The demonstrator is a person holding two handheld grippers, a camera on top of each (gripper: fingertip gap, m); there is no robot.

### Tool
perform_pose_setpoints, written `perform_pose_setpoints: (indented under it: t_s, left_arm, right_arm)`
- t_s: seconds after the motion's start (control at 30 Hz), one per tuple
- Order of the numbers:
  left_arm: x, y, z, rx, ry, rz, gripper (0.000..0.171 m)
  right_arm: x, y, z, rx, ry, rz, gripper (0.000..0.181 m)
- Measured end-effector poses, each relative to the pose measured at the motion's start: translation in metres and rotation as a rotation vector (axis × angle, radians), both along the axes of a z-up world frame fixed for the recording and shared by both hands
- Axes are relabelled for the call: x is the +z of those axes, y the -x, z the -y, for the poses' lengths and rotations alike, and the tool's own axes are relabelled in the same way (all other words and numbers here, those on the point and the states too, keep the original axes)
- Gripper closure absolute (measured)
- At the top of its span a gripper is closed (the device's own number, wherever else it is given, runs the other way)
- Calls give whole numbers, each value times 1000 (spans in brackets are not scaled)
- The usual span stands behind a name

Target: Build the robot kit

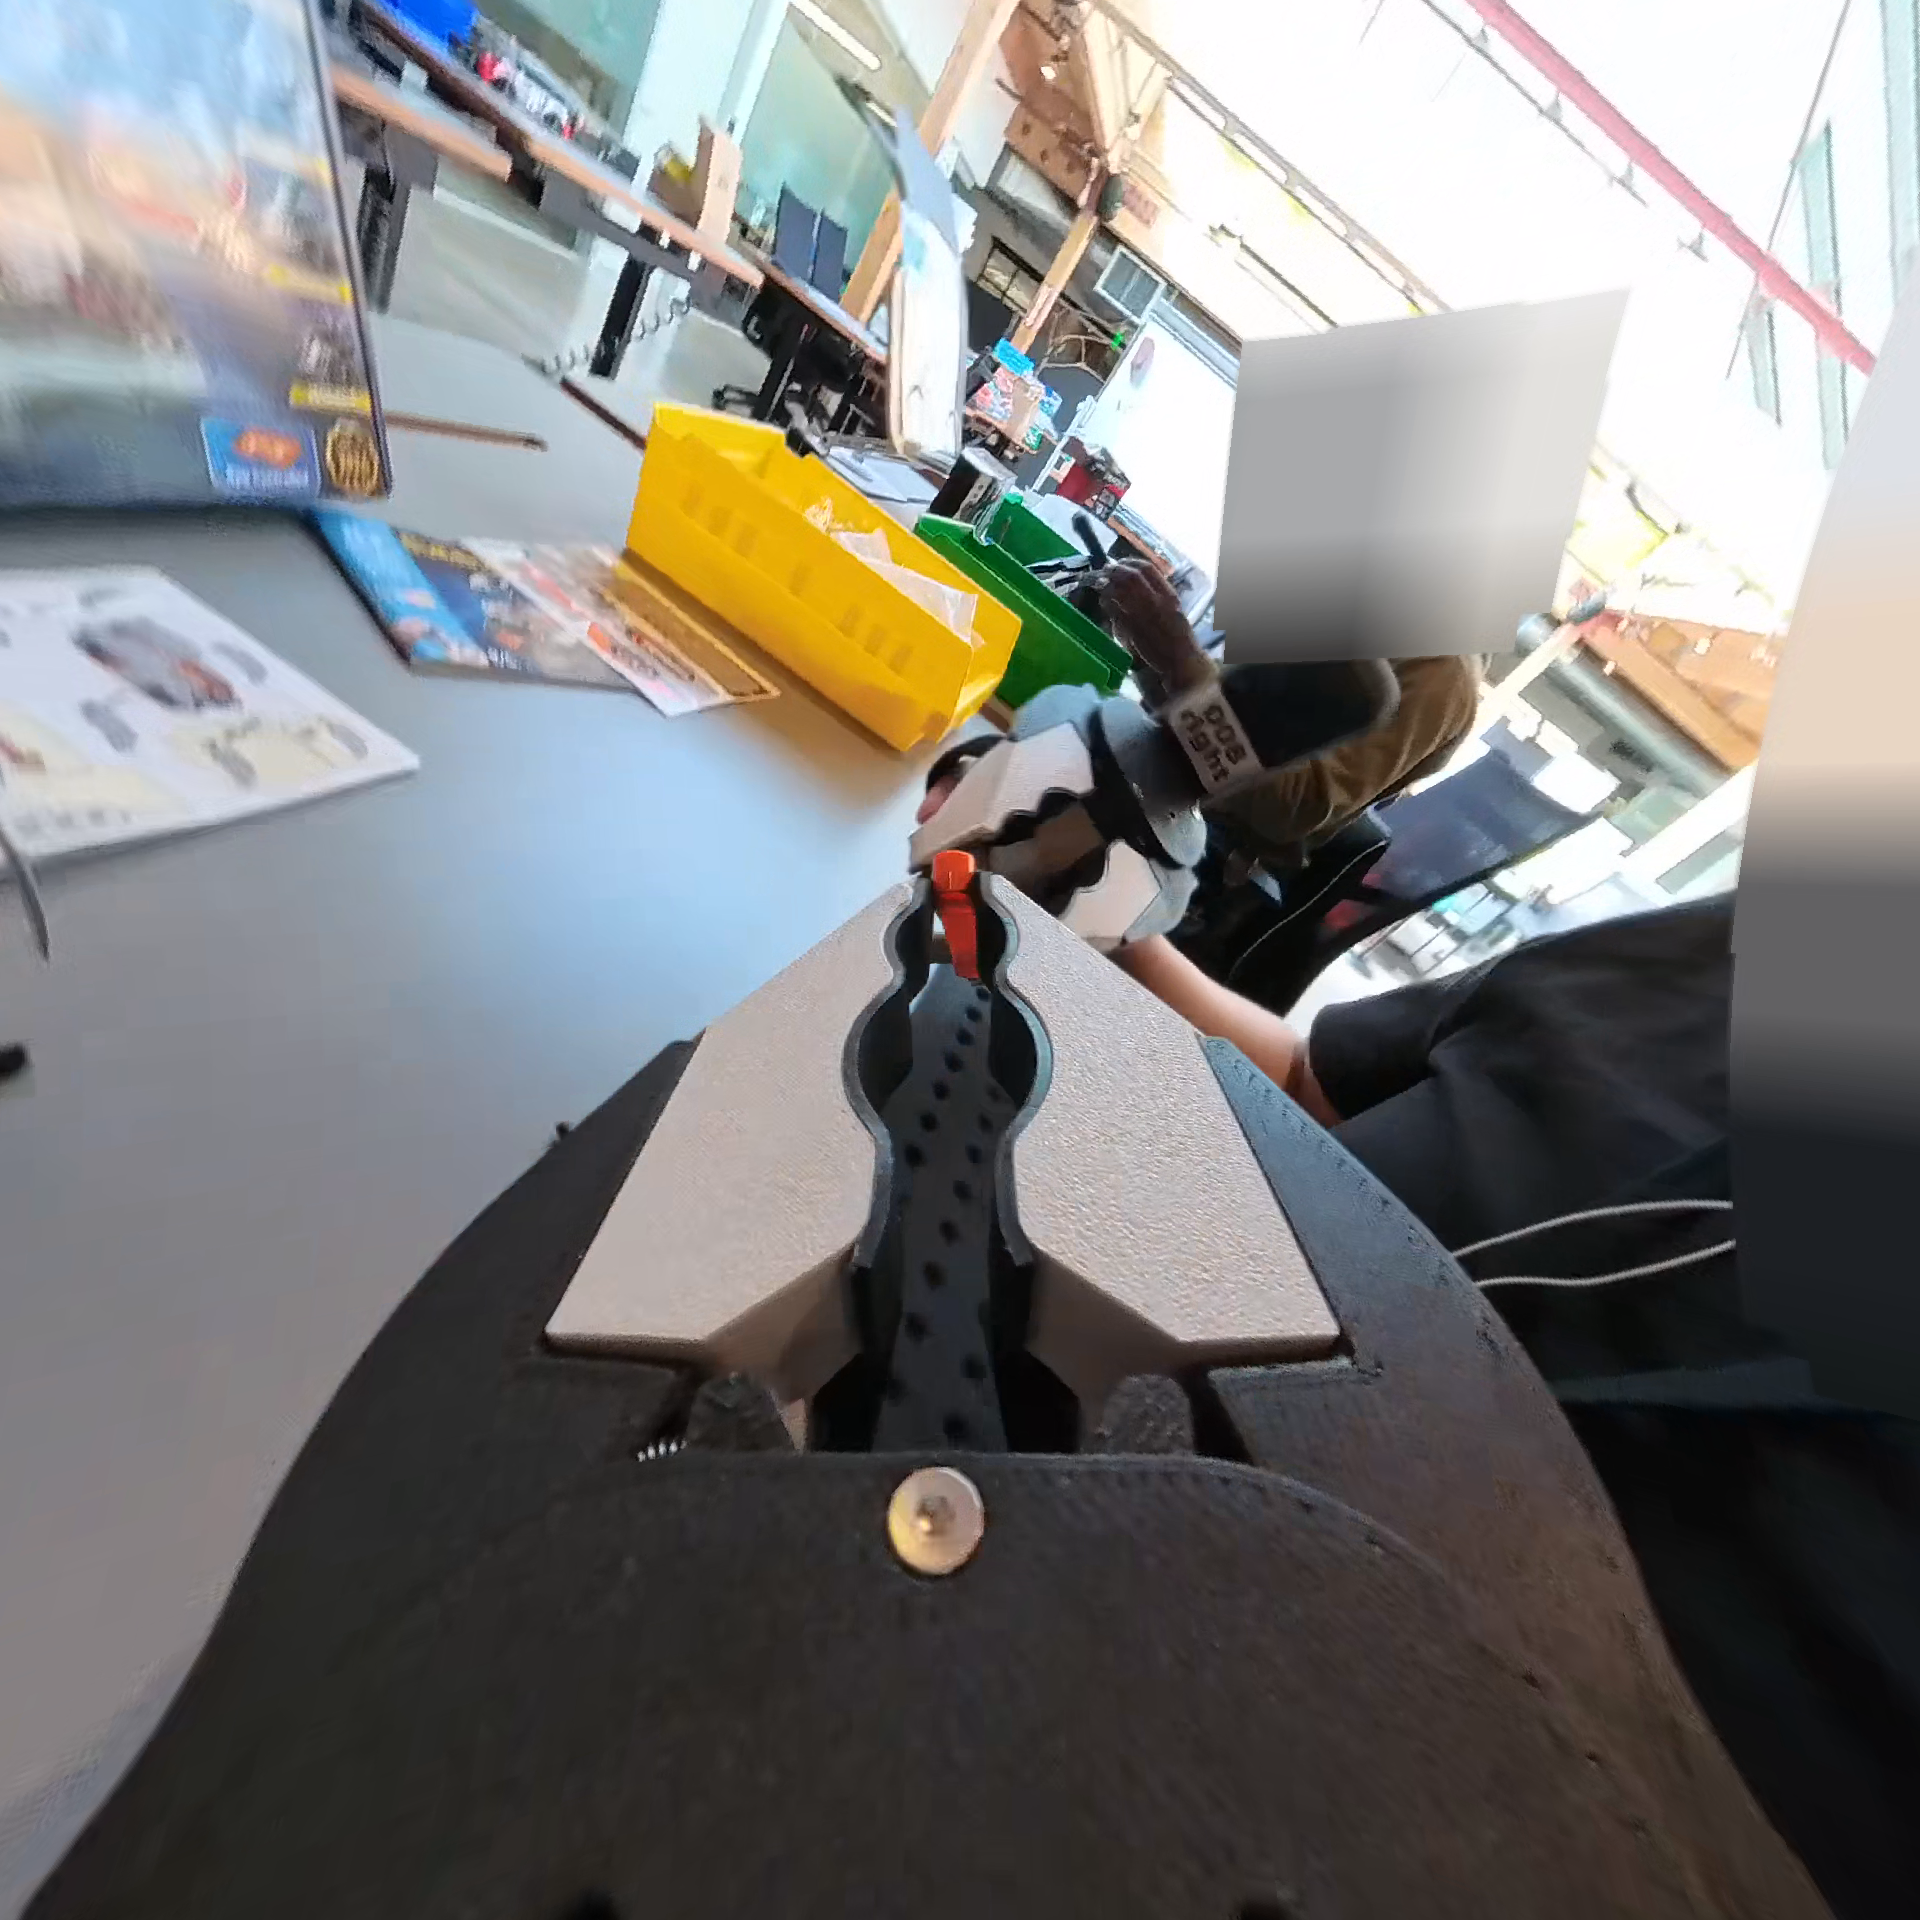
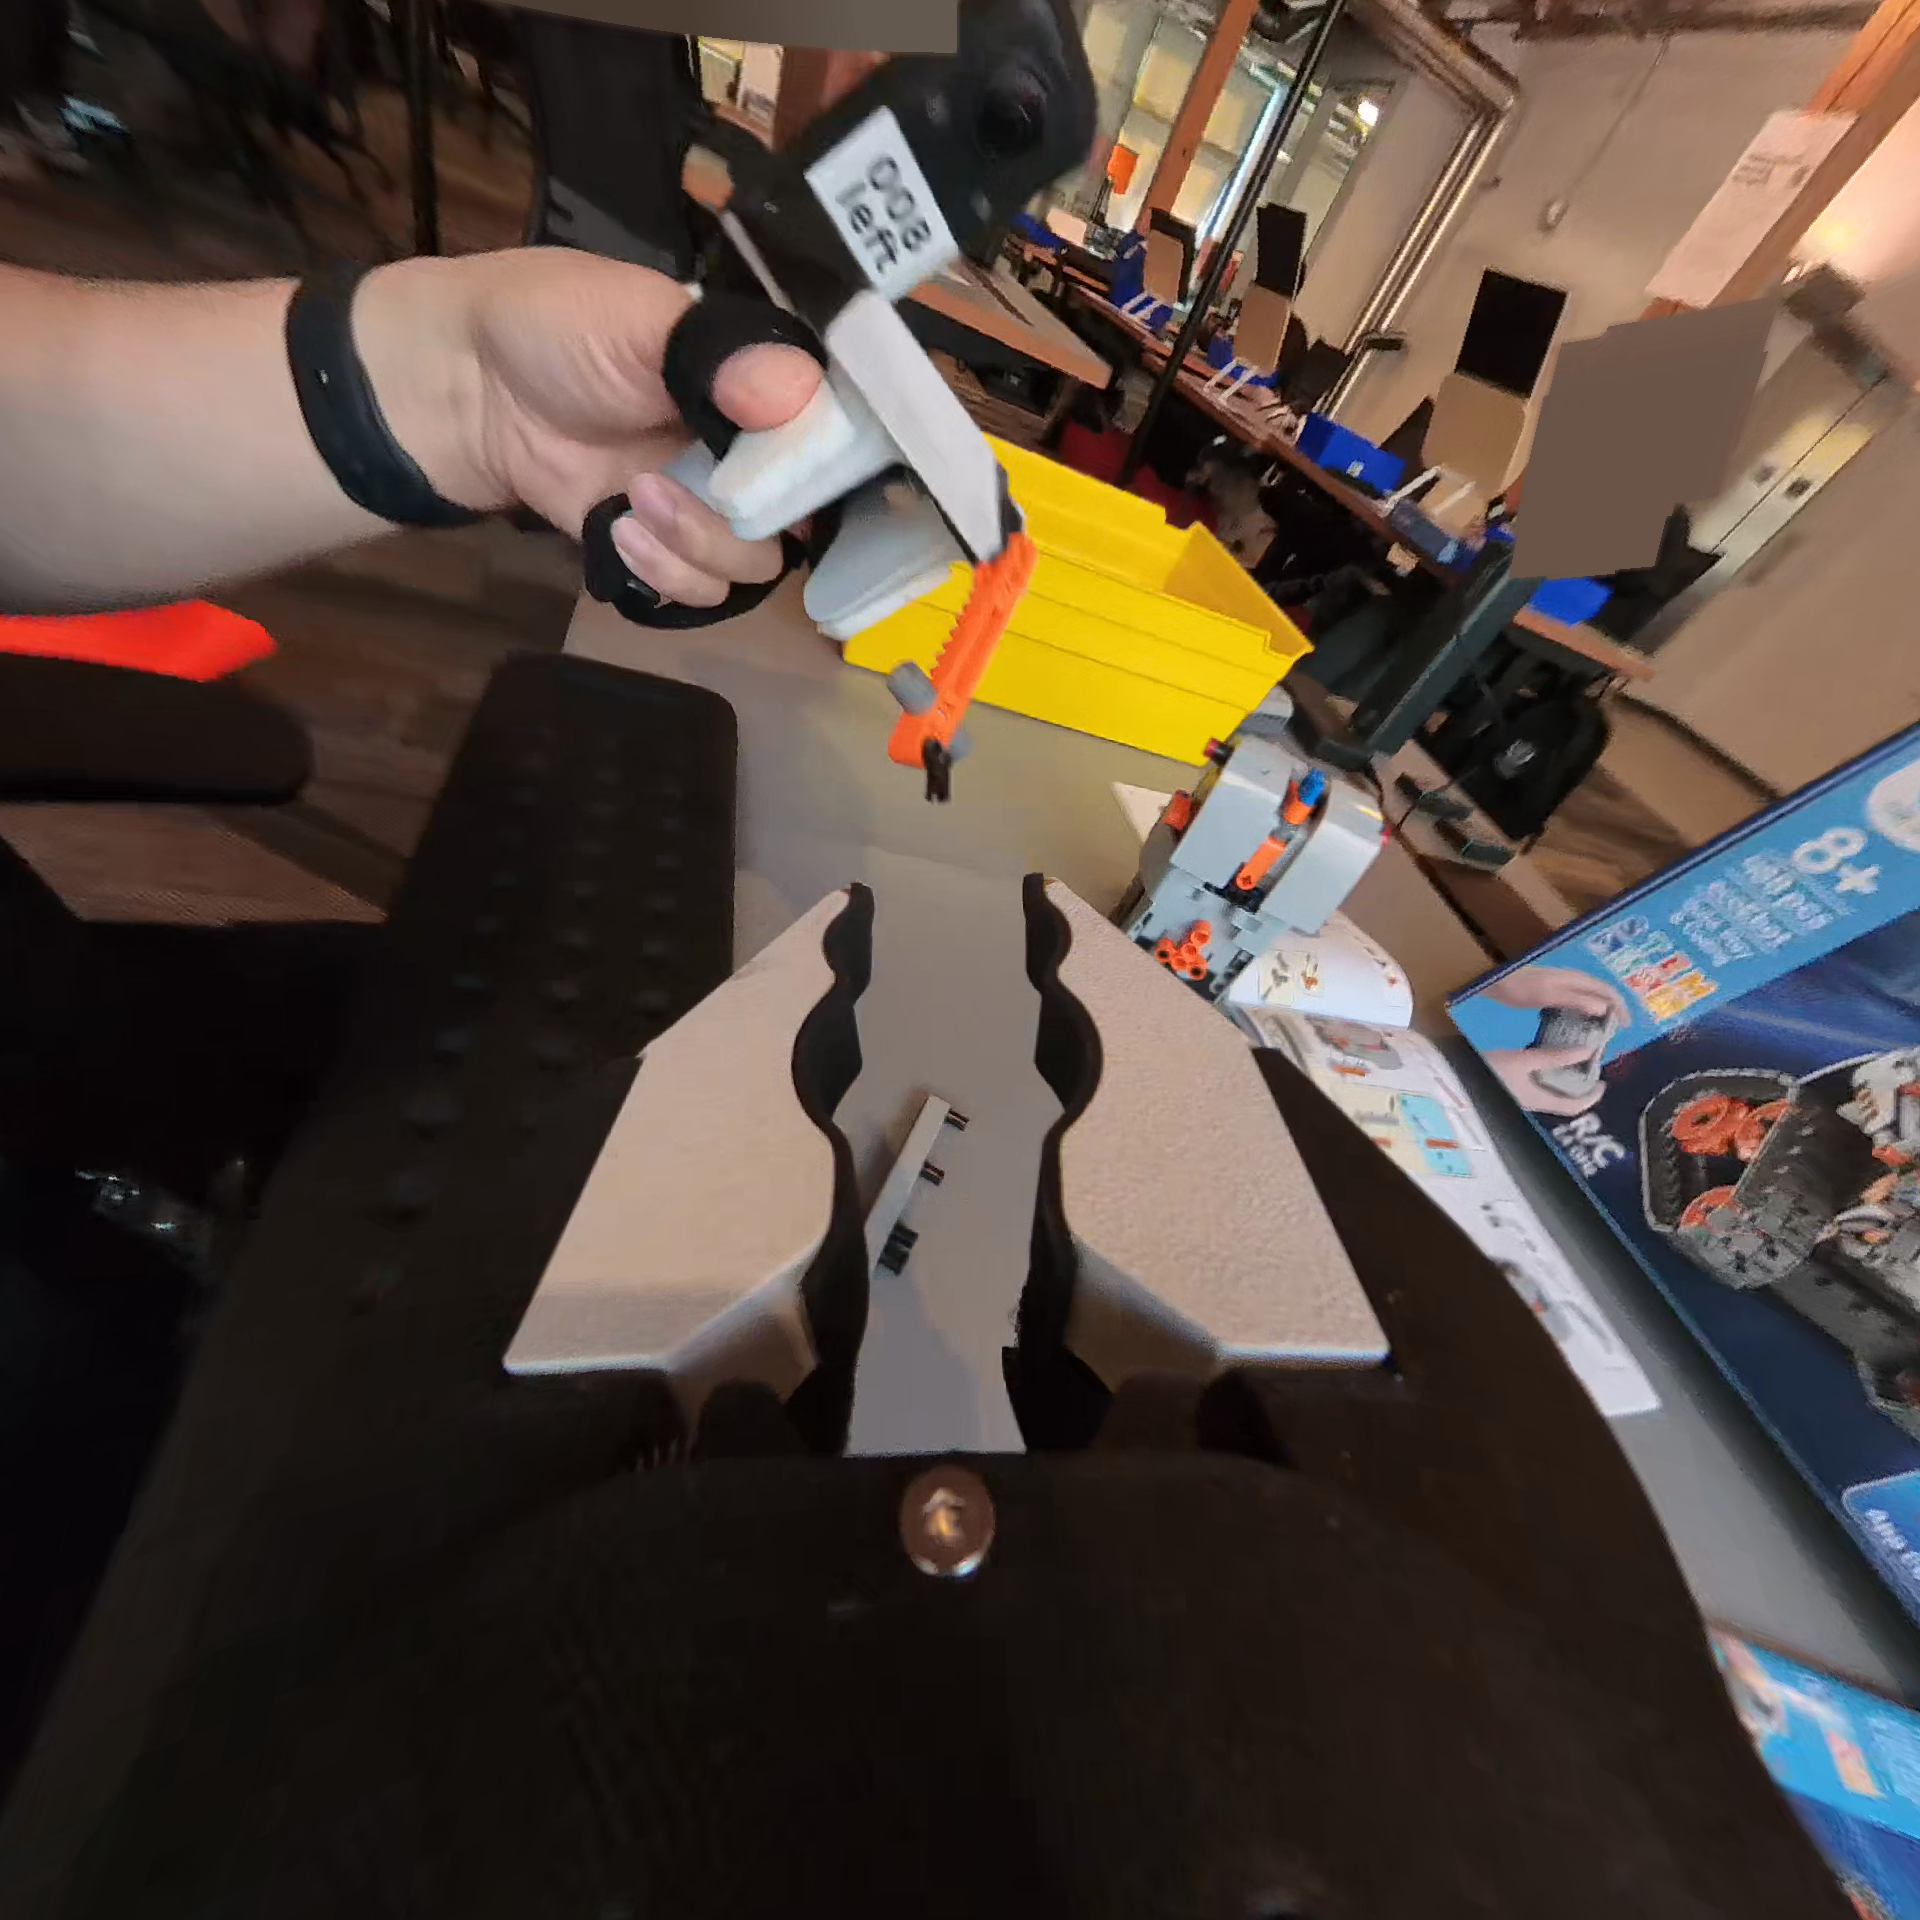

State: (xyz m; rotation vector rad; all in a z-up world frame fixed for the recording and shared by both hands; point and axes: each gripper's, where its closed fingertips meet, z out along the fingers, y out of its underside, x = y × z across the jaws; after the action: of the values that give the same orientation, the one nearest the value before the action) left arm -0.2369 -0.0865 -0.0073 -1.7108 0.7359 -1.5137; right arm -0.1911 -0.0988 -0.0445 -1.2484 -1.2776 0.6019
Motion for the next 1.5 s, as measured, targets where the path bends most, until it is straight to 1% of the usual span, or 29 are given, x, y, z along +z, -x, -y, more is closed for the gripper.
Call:
perform_pose_setpoints:
  t_s: [0.03, 0.1, 0.2, 0.33, 0.53, 0.57, 0.6, 0.73, 0.87, 0.97, 1.0, 1.03, 1.07, 1.13, 1.2, 1.23, 1.27, 1.37, 1.4, 1.43, 1.5]
  left_arm:
    - [-7, 0, 0, -9, 51, 4, 166]
    - [-22, -3, 2, -44, 148, 0, 166]
    - [-32, -6, 5, -89, 246, 13, 166]
    - [-42, -5, 2, -74, 262, -20, 166]
    - [-45, -8, 2, -91, 304, 4, 166]
    - [-46, -9, 3, -98, 312, 6, 166]
    - [-46, -9, 3, -100, 316, 6, 166]
    - [-48, -8, 1, -94, 311, 4, 166]
    - [-44, -8, -3, -68, 281, 16, 165]
    - [-36, -8, -9, -37, 254, 54, 146]
    - [-32, -9, -9, -35, 241, 83, 146]
    - [-29, -10, -10, -33, 236, 108, 149]
    - [-30, -10, -12, -17, 241, 114, 150]
    - [-35, -4, -23, 66, 231, 108, 143]
    - [-37, 7, -35, 179, 180, 102, 133]
    - [-38, 11, -35, 204, 155, 105, 132]
    - [-39, 10, -31, 199, 147, 119, 135]
    - [-39, -8, -4, 81, 199, 205, 144]
    - [-39, -14, 3, 66, 199, 221, 144]
    - [-40, -19, 6, 78, 167, 217, 143]
    - [-44, -23, 8, 151, 38, 151, 140]
  right_arm:
    - [-2, 5, 6, 11, -27, 0, 154]
    - [-11, 14, 14, 42, -28, 27, 154]
    - [-22, 17, 10, 24, -58, 102, 154]
    - [-25, 19, 10, 3, -126, 158, 165]
    - [-35, 23, 10, -5, -156, 210, 171]
    - [-35, 23, 11, -4, -160, 214, 176]
    - [-35, 23, 11, -4, -163, 215, 175]
    - [-34, 20, 7, -30, -158, 212, 176]
    - [-30, 20, 2, -77, -147, 173, 177]
    - [-23, 19, -2, -120, -142, 129, 179]
    - [-22, 19, -3, -132, -130, 115, 179]
    - [-23, 20, -3, -128, -109, 107, 179]
    - [-25, 21, -5, -140, -88, 108, 179]
    - [-28, 18, -12, -186, -82, 116, 179]
    - [-25, 15, -16, -218, -75, 98, 179]
    - [-21, 14, -17, -231, -65, 74, 179]
    - [-17, 14, -17, -241, -52, 46, 179]
    - [-4, 15, -19, -279, -10, -49, 179]
    - [-1, 17, -18, -282, 14, -77, 179]
    - [1, 19, -18, -286, 43, -105, 179]
    - [3, 23, -16, -280, 96, -142, 179]
